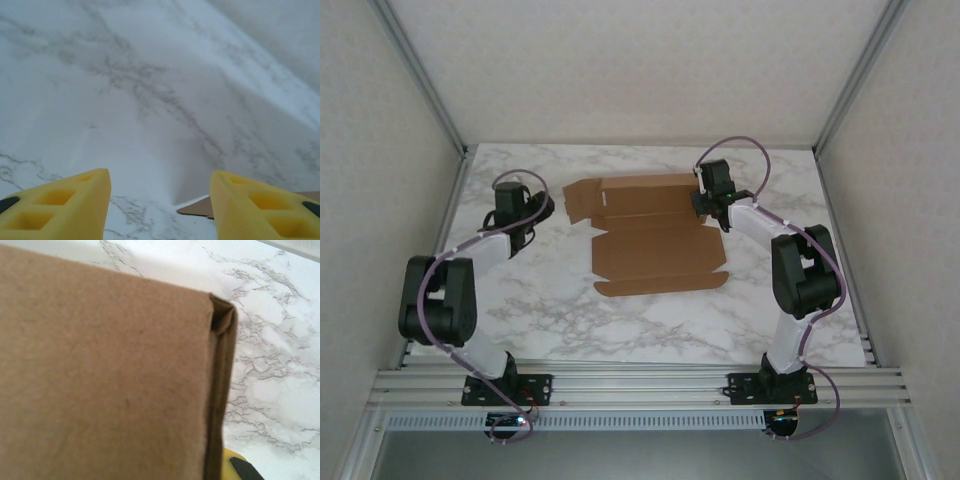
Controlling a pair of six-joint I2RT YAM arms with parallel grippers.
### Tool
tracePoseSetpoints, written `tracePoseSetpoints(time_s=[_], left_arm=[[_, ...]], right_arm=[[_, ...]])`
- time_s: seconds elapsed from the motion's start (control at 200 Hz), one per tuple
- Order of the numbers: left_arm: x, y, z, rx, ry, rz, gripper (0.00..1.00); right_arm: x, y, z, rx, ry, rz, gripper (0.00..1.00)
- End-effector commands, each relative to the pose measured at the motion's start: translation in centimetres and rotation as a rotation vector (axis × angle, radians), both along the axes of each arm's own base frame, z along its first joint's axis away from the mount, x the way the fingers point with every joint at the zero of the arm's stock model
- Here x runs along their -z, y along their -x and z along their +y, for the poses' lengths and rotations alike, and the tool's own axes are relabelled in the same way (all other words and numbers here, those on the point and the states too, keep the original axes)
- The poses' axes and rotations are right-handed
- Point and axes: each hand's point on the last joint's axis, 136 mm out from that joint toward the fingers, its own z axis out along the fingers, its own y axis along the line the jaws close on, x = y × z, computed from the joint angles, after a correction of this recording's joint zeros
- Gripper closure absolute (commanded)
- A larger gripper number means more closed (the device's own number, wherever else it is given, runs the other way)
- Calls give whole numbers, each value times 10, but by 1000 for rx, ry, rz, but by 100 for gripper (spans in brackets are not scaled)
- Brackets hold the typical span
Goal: Fold the paper box
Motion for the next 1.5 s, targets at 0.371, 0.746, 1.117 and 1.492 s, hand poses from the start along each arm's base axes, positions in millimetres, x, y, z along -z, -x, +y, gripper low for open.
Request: tracePoseSetpoints(time_s=[0.371,0.746,1.117,1.492], left_arm=[[-4,-29,-55,340,51,-92,46],[-10,8,-99,434,22,-95,46],[-30,27,-130,458,47,-166,44],[-31,14,-143,546,-50,-212,44]], right_arm=[[-1,5,0,-27,10,32,97],[1,4,-1,-9,7,41,96],[5,5,2,0,-20,55,96],[3,7,4,-6,-33,59,96]])
